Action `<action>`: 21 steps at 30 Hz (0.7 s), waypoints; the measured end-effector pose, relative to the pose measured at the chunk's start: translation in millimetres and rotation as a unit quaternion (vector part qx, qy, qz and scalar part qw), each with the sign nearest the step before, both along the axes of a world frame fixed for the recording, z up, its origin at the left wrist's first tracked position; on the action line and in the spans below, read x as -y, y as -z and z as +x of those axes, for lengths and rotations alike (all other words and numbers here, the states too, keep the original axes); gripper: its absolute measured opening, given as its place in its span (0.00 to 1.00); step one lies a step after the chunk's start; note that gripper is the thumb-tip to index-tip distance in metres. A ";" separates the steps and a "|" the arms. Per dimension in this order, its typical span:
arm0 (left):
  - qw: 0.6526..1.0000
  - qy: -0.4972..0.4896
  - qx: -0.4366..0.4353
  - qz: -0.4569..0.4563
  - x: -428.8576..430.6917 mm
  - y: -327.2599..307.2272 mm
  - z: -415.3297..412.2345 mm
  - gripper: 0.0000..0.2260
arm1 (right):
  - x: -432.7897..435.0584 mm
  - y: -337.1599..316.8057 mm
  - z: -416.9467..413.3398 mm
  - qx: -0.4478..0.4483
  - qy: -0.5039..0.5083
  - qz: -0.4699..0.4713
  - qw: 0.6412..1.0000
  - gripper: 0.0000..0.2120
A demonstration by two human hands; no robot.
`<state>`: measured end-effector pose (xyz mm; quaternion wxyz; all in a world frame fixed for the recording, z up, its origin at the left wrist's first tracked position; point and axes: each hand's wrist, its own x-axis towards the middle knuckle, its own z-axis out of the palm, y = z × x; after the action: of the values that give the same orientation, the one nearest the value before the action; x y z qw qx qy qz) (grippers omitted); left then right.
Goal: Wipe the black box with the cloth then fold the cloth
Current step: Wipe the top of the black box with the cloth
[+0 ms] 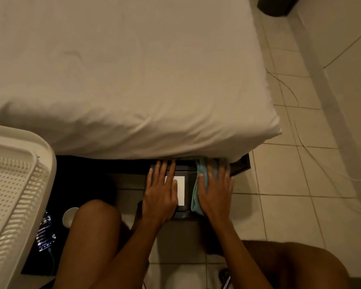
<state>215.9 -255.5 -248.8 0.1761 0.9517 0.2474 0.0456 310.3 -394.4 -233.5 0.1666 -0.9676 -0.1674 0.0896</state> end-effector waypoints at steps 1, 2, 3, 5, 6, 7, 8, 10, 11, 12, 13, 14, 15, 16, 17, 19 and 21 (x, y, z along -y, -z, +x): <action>1.000 0.000 -0.004 0.001 0.1 -0.2 -0.1 0.25 | 1.5 0.4 -14.6 0.002 0.016 0.002 1.000 0.28; 1.000 -0.001 -0.005 0.003 0.3 0.1 -0.5 0.25 | 1.8 -0.4 -33.8 0.008 0.011 -0.001 1.000 0.29; 1.000 -0.002 -0.006 0.003 0.4 0.3 -0.9 0.25 | 1.4 -0.9 -50.2 0.016 -0.006 -0.004 1.000 0.29; 1.000 -0.002 -0.005 -0.002 0.6 -0.1 -1.5 0.25 | 2.4 2.1 -46.7 0.012 -0.057 -0.002 0.998 0.30; 1.000 -0.001 -0.004 0.001 1.0 0.3 -1.6 0.24 | 1.6 3.4 -30.9 0.007 -0.075 -0.012 0.997 0.30; 1.000 -0.002 -0.004 0.006 1.3 0.6 -0.8 0.24 | 1.0 3.1 -12.8 0.001 -0.077 -0.024 0.997 0.29; 1.000 -0.005 -0.006 0.007 1.3 1.3 -1.0 0.25 | 1.9 2.8 -1.0 -0.005 -0.053 -0.026 0.998 0.29; 1.000 -0.006 -0.008 0.005 1.4 0.5 0.4 0.25 | 6.4 2.9 -8.3 -0.002 0.009 -0.003 1.000 0.30; 1.000 -0.006 -0.010 0.006 1.8 0.2 -0.3 0.25 | 6.7 2.7 -25.9 0.000 0.026 0.002 1.000 0.30; 1.000 -0.005 -0.009 0.007 1.7 -0.3 -0.2 0.25 | 6.1 1.1 -45.2 0.006 0.025 0.003 1.000 0.30; 1.000 -0.006 -0.010 0.006 1.4 -0.8 -0.3 0.25 | 5.4 0.6 -59.7 0.011 0.017 0.002 1.000 0.30; 1.000 -0.006 -0.009 0.003 1.0 -1.4 0.0 0.25 | 5.5 2.1 -62.3 0.008 0.002 0.001 1.000 0.30; 1.000 -0.006 -0.009 0.002 1.2 -1.8 -0.4 0.25 | 5.5 2.6 -53.8 0.002 -0.018 0.001 1.000 0.30; 1.000 -0.004 -0.007 0.003 1.6 -1.7 -0.8 0.25 | 4.0 2.7 -38.4 -0.002 -0.035 -0.004 0.999 0.30; 1.000 -0.002 -0.006 0.007 2.2 -1.5 -0.5 0.25 | 2.3 1.6 -21.9 -0.003 -0.046 -0.010 0.999 0.30; 1.000 -0.002 -0.004 0.006 1.8 -1.0 1.2 0.25 | 1.4 -0.9 -9.4 0.001 -0.053 -0.005 0.999 0.29; 1.000 -0.003 -0.006 0.007 2.0 -0.6 0.3 0.25 | 4.0 -5.4 -30.4 -0.006 -0.063 0.015 0.998 0.28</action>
<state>216.2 -257.6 -248.1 0.1680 0.9524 0.2509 0.0420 279.9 -398.4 -228.1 0.1763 -0.9519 -0.2282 0.1033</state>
